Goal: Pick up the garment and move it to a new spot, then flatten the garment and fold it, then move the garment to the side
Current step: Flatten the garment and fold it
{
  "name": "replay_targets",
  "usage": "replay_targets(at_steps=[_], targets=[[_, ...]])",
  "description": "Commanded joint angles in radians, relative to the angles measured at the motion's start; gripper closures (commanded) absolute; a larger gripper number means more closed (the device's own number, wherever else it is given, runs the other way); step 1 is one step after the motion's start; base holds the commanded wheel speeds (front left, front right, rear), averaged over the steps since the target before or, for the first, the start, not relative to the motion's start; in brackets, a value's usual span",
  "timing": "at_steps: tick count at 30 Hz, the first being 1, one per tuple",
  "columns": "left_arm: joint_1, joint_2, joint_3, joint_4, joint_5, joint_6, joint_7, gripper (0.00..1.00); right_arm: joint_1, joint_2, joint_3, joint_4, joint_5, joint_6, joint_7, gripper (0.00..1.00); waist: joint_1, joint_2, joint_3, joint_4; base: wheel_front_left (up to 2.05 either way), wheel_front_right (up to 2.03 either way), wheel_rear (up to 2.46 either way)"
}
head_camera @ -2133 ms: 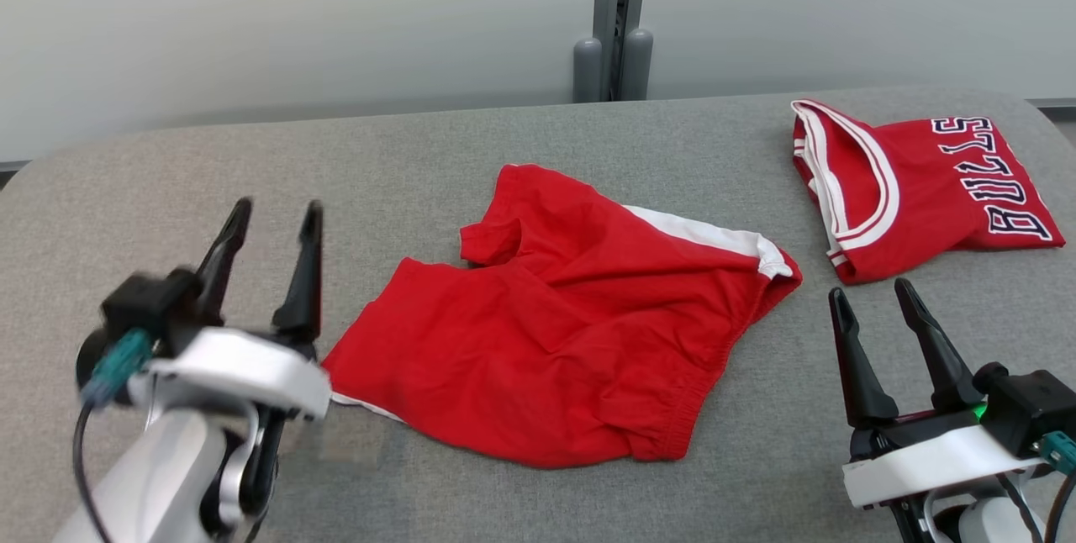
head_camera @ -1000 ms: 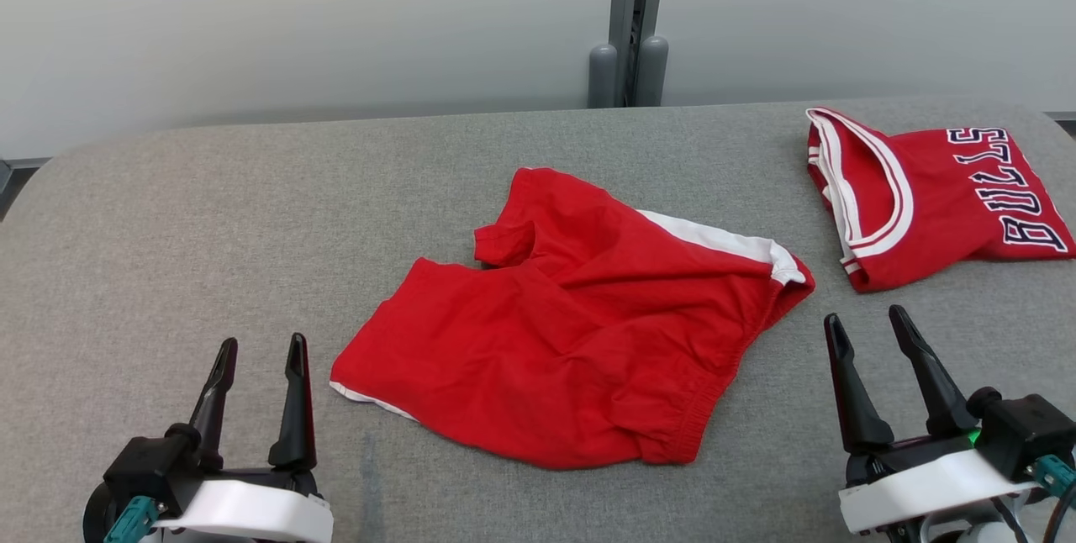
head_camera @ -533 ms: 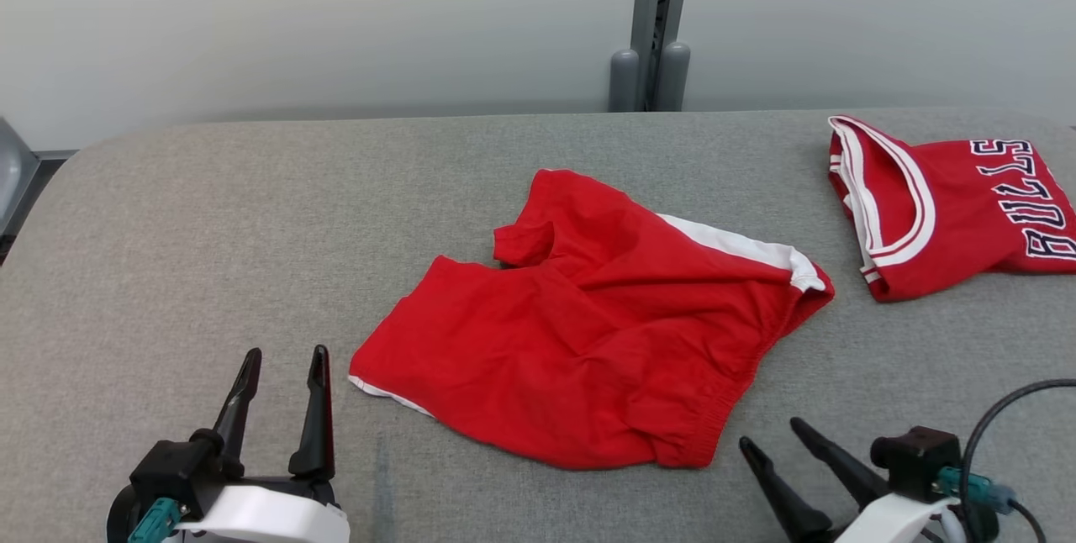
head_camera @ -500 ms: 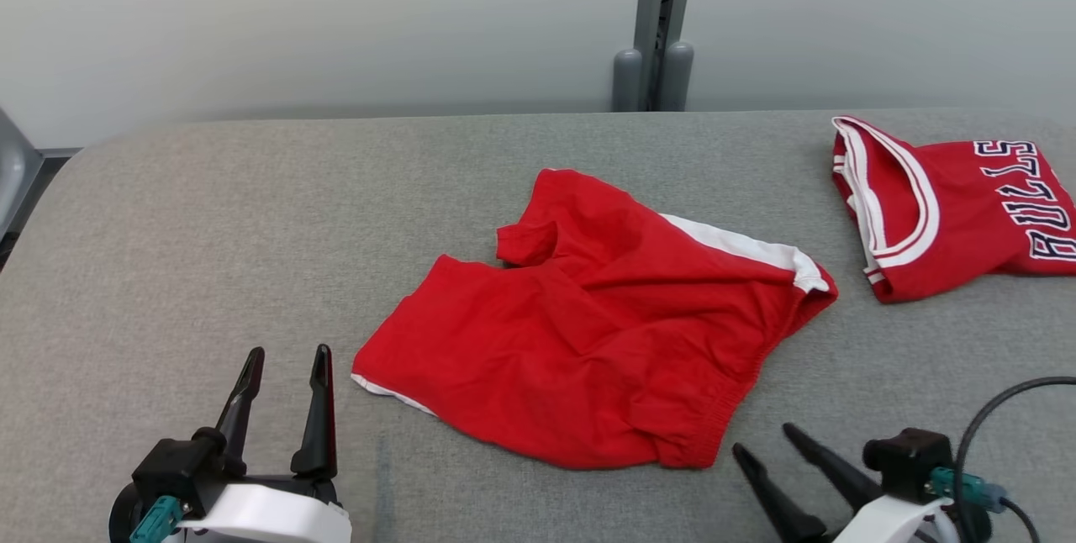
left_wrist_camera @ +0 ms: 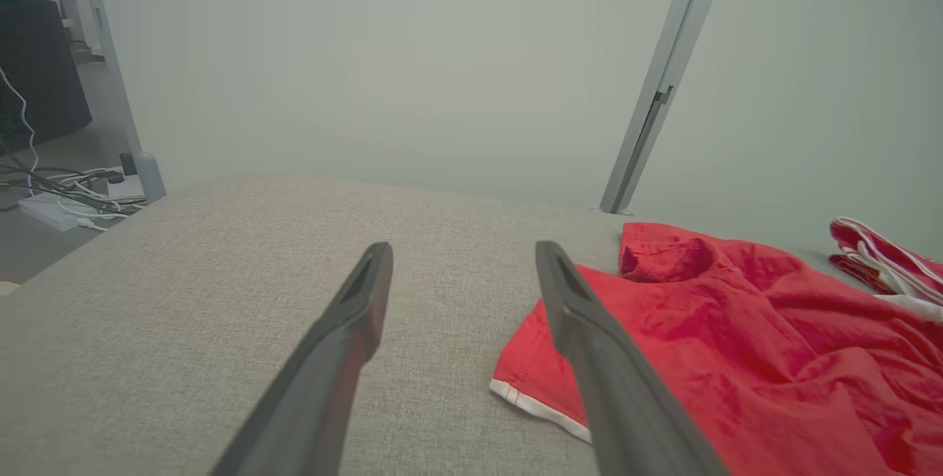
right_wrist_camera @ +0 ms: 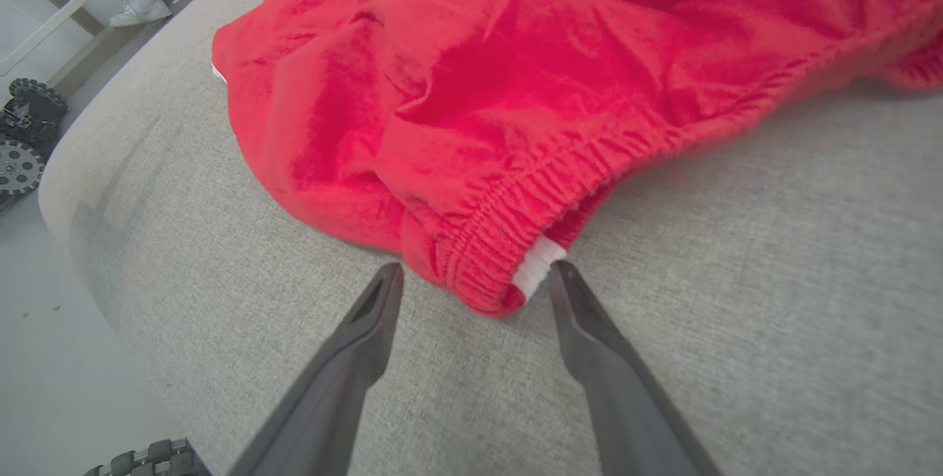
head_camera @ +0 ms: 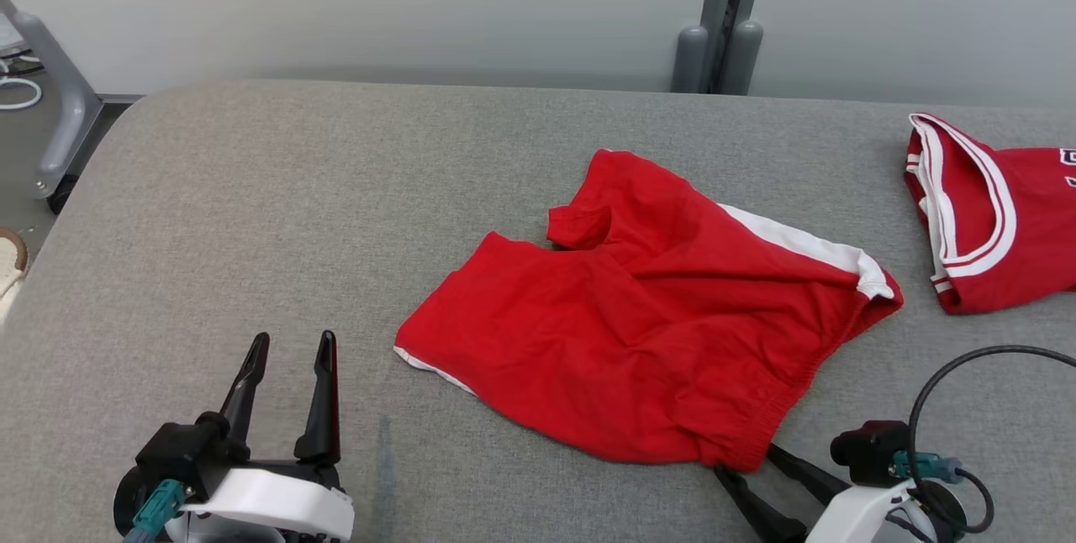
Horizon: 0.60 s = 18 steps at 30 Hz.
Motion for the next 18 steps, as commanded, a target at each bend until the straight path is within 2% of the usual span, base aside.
replay_targets(at_steps=[1, 3, 4, 5, 8, 18], targets=[[-0.026, 0.006, 0.004, 0.002, 0.007, -0.005, -0.002, 0.0, -0.019, 0.0, 0.002, 0.008, 0.008, 0.001, -0.003, 0.0, 0.0, 0.0, 0.008, 0.011, 0.0, 0.0, 0.0], [-0.029, 0.005, 0.005, 0.006, 0.008, -0.007, -0.002, 0.0, -0.03, 0.002, 0.016, 0.02, 0.017, 0.001, -0.006, 0.0, 0.0, 0.0, 0.013, 0.019, 0.0, 0.0, 0.0], [-0.029, 0.005, 0.005, 0.008, 0.008, -0.007, -0.002, 0.0, -0.033, 0.001, 0.021, 0.023, 0.022, 0.001, -0.006, 0.11, 0.0, 0.0, 0.015, 0.022, 0.0, 0.0, 0.0], [-0.03, 0.004, 0.006, 0.01, 0.009, -0.008, -0.002, 0.0, -0.038, -0.001, 0.025, 0.027, 0.024, 0.001, -0.007, 0.48, 0.0, 0.0, 0.016, 0.025, 0.0, 0.0, 0.0], [-0.036, 0.002, 0.008, 0.014, 0.008, -0.01, -0.002, 0.0, -0.052, -0.007, 0.044, 0.038, 0.037, 0.001, -0.011, 0.98, 0.0, 0.0, 0.018, 0.028, 0.0, 0.0, 0.0], [-0.037, -0.006, 0.017, 0.036, 0.008, -0.018, -0.002, 0.0, -0.049, -0.053, 0.08, -0.006, 0.137, 0.001, 0.032, 1.0, 0.0, 0.0, 0.005, -0.037, 0.0, 0.0, 0.0]])
